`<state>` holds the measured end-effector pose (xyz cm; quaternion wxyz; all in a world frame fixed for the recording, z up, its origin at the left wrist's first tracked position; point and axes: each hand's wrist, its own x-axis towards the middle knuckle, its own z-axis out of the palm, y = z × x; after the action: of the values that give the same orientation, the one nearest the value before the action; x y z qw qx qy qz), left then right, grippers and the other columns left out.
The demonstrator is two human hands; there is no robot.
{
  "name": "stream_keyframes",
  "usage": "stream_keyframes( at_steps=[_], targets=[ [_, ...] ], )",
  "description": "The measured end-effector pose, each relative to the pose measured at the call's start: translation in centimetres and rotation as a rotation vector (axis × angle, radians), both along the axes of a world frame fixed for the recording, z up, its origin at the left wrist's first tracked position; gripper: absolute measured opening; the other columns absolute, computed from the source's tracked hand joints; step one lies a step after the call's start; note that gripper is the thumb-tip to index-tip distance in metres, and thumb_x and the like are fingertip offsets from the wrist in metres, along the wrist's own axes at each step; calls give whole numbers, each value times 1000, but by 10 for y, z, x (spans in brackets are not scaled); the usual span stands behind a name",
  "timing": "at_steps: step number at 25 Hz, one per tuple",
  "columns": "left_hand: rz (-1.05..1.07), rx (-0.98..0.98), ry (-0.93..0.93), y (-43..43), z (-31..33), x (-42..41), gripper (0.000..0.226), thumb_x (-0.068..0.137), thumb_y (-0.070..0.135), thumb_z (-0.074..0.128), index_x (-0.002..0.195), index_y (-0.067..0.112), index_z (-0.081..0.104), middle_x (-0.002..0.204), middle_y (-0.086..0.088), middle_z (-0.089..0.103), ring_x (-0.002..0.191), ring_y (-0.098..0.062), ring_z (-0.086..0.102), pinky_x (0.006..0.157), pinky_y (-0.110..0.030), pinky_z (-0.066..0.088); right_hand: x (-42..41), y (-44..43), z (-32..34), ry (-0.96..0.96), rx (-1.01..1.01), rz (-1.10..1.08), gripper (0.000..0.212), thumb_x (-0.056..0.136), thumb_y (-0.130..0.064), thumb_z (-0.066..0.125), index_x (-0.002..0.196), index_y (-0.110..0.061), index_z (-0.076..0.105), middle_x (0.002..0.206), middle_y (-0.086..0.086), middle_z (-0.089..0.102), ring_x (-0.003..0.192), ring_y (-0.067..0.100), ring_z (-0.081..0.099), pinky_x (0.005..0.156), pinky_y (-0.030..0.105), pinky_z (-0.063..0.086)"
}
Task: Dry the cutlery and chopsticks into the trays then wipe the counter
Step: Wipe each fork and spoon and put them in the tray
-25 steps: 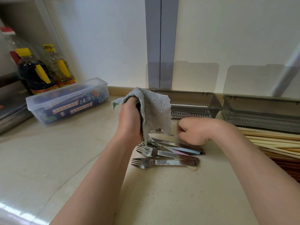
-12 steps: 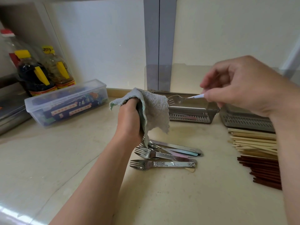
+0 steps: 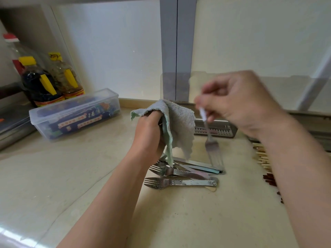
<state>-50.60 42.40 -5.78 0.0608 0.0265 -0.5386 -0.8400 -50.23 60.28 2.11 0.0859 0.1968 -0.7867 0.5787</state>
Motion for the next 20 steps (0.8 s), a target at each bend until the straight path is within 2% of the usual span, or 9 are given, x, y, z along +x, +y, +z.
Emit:
stream_keyframes(
  at_steps=[2,4,5,7,9,11,15,17,20],
  targets=[
    [-41,-30,38,2,1,3,24,98,19,46,106,7,65,94,-17,67,91,-33,66,85,-61,56,3,-14,-12,-30,229,38,9,80,-10,83,84,-12,75,66,8,74,54,22,70,56,30,61],
    [-54,-66,63,3,2,7,27,99,18,47,109,1,65,93,-24,69,86,-39,70,73,-53,60,2,-22,-19,-16,328,34,5,81,-17,84,80,-16,79,63,4,73,56,22,72,62,34,63],
    [-57,-81,69,4,2,7,28,97,20,51,108,-1,65,94,-32,68,84,-47,69,71,-57,59,1,-24,-21,-13,348,29,6,82,-20,84,78,-18,80,62,3,73,57,22,72,63,35,63],
    [-47,-102,67,6,2,8,25,91,22,58,98,0,68,95,-47,57,83,-66,60,72,-80,48,0,-27,-25,-20,352,18,8,83,-19,82,76,-19,80,63,1,73,57,20,72,63,37,64],
    [-14,-123,68,7,3,10,19,88,17,60,85,1,68,88,-52,50,77,-61,57,69,-84,42,-2,-30,-29,-25,341,1,12,84,-12,80,73,-17,78,62,1,73,57,20,72,62,41,64],
    [43,-127,54,8,4,11,19,93,10,58,80,-1,67,79,-41,56,74,-48,55,67,-67,48,-4,-29,-31,-43,383,-7,13,84,-10,78,72,-15,76,64,3,73,59,21,72,62,42,64],
    [118,-74,80,4,5,7,29,100,3,51,76,8,66,62,-9,65,55,-22,63,55,-32,51,-1,-22,-27,-193,655,118,11,84,-18,79,78,-10,73,73,7,74,68,23,74,66,41,64],
    [124,-68,89,5,4,6,29,100,5,51,75,9,65,59,-6,64,53,-18,62,52,-29,49,0,-23,-28,-186,724,116,12,84,-16,79,76,-10,73,73,9,73,70,27,73,70,45,63],
    [126,-75,112,7,2,5,25,100,4,52,79,8,65,67,-6,67,63,-19,67,59,-33,55,-1,-31,-31,-131,698,89,14,82,-14,79,72,-7,72,74,14,71,77,35,70,74,50,61]
  ],
)
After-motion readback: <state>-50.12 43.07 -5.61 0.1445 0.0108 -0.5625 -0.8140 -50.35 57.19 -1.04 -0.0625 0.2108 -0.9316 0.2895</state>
